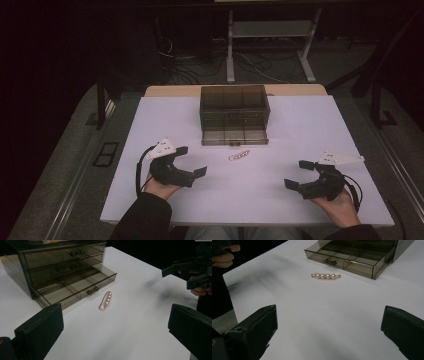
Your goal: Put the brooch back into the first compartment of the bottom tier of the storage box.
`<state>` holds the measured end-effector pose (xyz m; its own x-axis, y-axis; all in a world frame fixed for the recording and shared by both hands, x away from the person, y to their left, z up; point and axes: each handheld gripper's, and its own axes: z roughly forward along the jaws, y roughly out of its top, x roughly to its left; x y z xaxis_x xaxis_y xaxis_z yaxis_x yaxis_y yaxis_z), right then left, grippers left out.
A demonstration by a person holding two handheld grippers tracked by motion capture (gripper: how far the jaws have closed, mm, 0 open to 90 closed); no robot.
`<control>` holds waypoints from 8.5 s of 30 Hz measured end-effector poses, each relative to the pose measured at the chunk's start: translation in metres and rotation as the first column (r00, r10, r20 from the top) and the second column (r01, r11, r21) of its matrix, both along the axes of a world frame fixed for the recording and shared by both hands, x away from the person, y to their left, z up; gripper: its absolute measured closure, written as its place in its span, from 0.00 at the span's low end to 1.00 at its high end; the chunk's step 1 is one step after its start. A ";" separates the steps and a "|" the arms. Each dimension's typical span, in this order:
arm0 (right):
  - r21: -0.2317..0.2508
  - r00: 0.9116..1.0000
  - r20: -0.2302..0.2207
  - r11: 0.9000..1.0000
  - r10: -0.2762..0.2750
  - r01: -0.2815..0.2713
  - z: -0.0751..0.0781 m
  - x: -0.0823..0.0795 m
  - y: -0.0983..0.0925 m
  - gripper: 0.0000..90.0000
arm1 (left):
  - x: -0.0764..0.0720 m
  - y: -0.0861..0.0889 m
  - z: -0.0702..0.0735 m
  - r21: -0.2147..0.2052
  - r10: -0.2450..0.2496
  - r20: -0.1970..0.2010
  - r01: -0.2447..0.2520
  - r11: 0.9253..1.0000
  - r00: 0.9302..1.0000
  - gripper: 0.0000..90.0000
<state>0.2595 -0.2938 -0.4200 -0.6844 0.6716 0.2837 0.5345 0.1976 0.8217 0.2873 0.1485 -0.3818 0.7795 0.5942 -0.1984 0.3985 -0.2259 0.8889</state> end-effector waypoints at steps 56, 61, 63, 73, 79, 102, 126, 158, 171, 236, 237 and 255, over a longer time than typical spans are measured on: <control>-0.015 1.000 0.000 1.000 0.017 -0.017 0.000 0.000 0.000 0.00 | 0.053 -0.088 0.006 0.201 -0.173 -0.075 0.185 0.962 0.982 0.00; -0.016 1.000 -0.002 1.000 0.019 -0.019 0.000 0.000 0.001 0.00 | 0.058 -0.093 0.003 0.212 -0.177 -0.084 0.192 0.958 0.981 0.00; -0.018 1.000 -0.005 1.000 0.020 -0.021 0.000 0.000 0.001 0.00 | 0.060 -0.095 0.001 0.214 -0.176 -0.090 0.192 0.958 0.980 0.00; -0.022 1.000 -0.008 0.999 0.027 -0.027 0.000 0.000 0.001 0.00 | 0.068 -0.108 -0.007 0.242 -0.195 -0.114 0.218 0.946 0.974 0.00; -0.022 1.000 -0.011 0.999 0.028 -0.029 0.000 0.000 0.002 0.00 | 0.071 -0.113 -0.013 0.260 -0.207 -0.124 0.233 0.937 0.970 0.00; -0.029 0.999 -0.014 0.999 0.043 -0.043 -0.001 0.000 0.003 0.00 | 0.090 -0.122 -0.032 0.291 -0.221 -0.167 0.262 0.920 0.961 0.05; -0.032 0.999 -0.016 0.998 0.049 -0.049 -0.001 -0.001 0.003 0.00 | 0.102 -0.147 -0.031 0.397 -0.289 -0.148 0.325 0.859 0.946 0.38; -0.047 0.998 -0.019 0.997 0.057 -0.057 -0.002 -0.001 0.004 0.00 | 0.111 -0.154 -0.054 0.516 -0.315 -0.127 0.334 0.788 0.940 0.85; -0.048 0.998 -0.022 0.997 0.057 -0.058 -0.002 -0.001 0.005 0.00 | 0.112 -0.154 -0.055 0.503 -0.315 -0.139 0.340 0.795 0.939 0.88; -0.052 0.998 -0.022 0.997 0.057 -0.058 -0.002 -0.001 0.005 0.00 | 0.121 -0.106 0.003 0.419 -0.250 -0.076 0.259 0.870 0.965 0.88; -0.052 0.998 -0.022 0.997 0.057 -0.058 -0.002 -0.001 0.005 0.00 | 0.121 -0.104 0.004 0.422 -0.250 -0.078 0.259 0.869 0.965 0.88; -0.051 0.998 -0.022 0.997 0.058 -0.059 -0.002 -0.001 0.005 0.00 | 0.127 -0.085 0.016 0.366 -0.195 -0.057 0.202 0.909 0.979 0.88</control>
<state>0.2590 -0.2891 -0.4224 -0.7172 0.6449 0.2642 0.5378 0.2711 0.7983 0.4139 0.0633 -0.3661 0.8871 0.4614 -0.0110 0.3270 -0.6114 0.7206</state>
